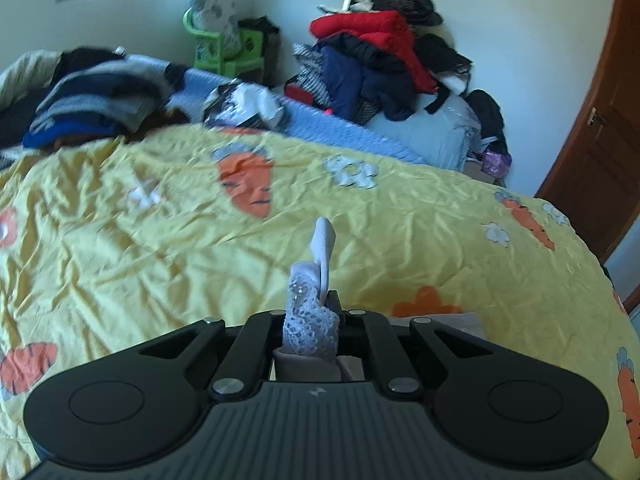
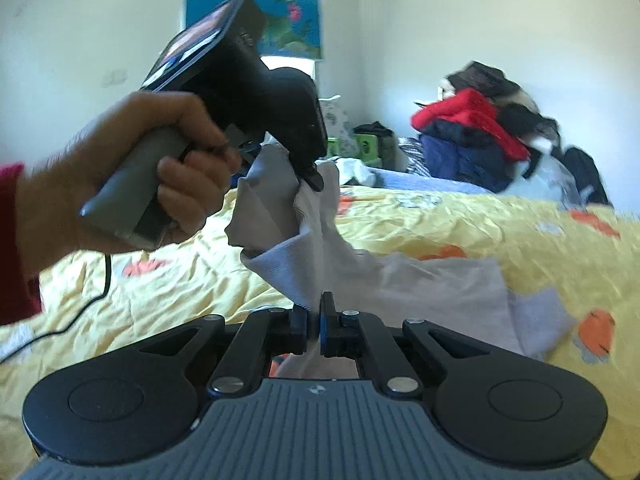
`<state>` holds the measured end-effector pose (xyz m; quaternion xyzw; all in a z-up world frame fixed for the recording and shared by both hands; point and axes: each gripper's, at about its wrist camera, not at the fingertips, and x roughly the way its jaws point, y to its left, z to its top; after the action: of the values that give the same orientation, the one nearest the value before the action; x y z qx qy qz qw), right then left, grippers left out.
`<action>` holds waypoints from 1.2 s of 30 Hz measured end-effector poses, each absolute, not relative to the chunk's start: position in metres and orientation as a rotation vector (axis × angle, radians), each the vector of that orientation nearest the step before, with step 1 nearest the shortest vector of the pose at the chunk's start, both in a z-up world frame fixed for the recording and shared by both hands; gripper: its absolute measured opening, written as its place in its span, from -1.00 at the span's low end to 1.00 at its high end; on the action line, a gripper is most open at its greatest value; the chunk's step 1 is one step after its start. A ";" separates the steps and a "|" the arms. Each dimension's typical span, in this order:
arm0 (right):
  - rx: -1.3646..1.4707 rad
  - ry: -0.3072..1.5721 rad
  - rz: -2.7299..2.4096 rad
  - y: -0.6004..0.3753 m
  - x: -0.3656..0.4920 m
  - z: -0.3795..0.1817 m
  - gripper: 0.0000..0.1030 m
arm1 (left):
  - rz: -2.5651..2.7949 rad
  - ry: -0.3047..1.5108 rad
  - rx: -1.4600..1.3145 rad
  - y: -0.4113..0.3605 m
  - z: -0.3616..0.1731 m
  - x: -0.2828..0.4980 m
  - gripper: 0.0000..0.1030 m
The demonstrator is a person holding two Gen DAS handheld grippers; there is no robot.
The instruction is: Fold small clothes
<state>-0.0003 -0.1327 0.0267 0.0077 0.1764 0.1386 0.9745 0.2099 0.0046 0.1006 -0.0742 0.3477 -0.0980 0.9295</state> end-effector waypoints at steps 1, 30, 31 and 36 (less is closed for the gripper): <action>0.038 0.356 0.272 -0.141 -0.002 0.028 -0.89 | -0.205 0.704 -0.137 -0.005 0.102 0.209 -0.86; 0.481 0.506 0.165 -0.266 -0.001 -0.036 -0.91 | -0.358 0.769 0.092 -0.182 0.035 0.214 -0.84; 0.479 0.506 0.166 -0.265 -0.001 -0.037 -0.91 | -0.363 0.767 0.092 -0.183 0.035 0.214 -0.84; 0.482 0.515 0.167 -0.265 0.002 -0.041 -0.91 | -0.392 0.783 0.039 -0.179 0.042 0.220 -0.78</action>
<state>0.0018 -0.2649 -0.0415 0.2356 0.2520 0.0815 0.9351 0.2205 -0.1786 0.0424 0.0190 0.3793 -0.1900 0.9054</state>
